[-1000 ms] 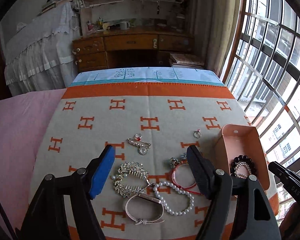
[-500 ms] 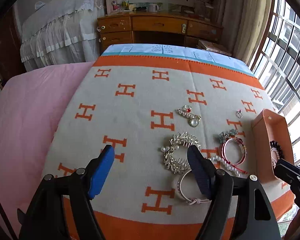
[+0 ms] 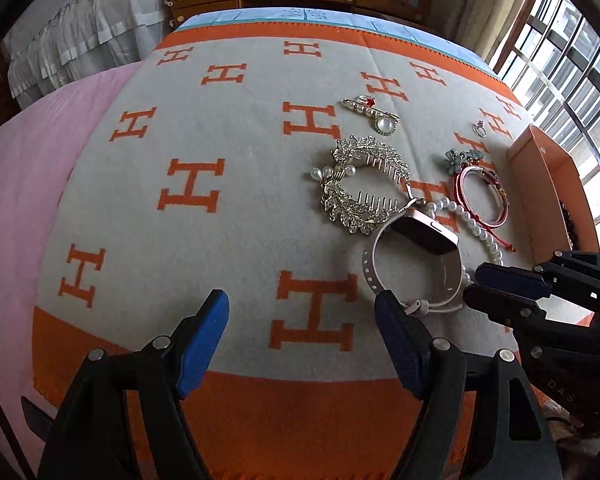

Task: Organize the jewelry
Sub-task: 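Grasp the white pearl bracelet with the right gripper while the left grasps the white watch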

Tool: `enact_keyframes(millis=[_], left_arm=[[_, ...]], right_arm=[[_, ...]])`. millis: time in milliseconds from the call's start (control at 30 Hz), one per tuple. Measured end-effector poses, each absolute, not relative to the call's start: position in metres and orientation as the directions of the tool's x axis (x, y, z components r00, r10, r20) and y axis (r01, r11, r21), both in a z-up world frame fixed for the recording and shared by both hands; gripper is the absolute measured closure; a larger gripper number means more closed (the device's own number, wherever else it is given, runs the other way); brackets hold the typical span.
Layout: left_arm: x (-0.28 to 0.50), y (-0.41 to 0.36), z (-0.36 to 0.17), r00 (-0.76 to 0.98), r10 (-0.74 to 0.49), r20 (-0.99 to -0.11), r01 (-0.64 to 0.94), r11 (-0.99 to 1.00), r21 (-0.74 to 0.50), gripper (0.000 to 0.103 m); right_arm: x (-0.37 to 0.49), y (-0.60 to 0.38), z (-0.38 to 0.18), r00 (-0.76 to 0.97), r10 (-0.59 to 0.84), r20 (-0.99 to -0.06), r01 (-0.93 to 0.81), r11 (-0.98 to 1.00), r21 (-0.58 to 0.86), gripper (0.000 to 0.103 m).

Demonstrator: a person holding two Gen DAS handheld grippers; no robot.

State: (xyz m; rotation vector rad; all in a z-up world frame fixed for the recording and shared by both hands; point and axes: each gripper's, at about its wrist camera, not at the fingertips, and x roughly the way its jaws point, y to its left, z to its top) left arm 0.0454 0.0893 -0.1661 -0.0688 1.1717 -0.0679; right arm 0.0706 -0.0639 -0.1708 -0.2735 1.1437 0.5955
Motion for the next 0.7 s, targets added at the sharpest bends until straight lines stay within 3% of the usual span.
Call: enact_keyframes(millis=[133,233,433,700], left_arm=[[0.049,0.091,-0.165,0.381,-0.121,-0.917,0.017,0.992,-0.124,0.029],[0.054,0.092,-0.166,0.373,-0.138,-0.917,0.016,0.99,-0.142,0.029],[0.063,0.091,-0.166,0.357,-0.193,-0.914,0.02,0.98,-0.199,0.029],[0.072,0.081,-0.173,0.328,-0.205,-0.922,0.022,0.978,-0.21,0.03]], right_arm=[[0.068,-0.056,-0.173,0.32,0.273,-0.907,-0.614,0.789,0.021,0.087],[0.065,-0.053,-0.173,0.357,0.247,-0.901,-0.625,0.78,-0.034,0.096],[0.069,-0.076,-0.158,0.362,0.329,-0.872,-0.557,0.827,0.081,0.096],[0.065,-0.116,-0.111,0.445,0.484,-0.754,-0.498,0.833,0.24,0.096]])
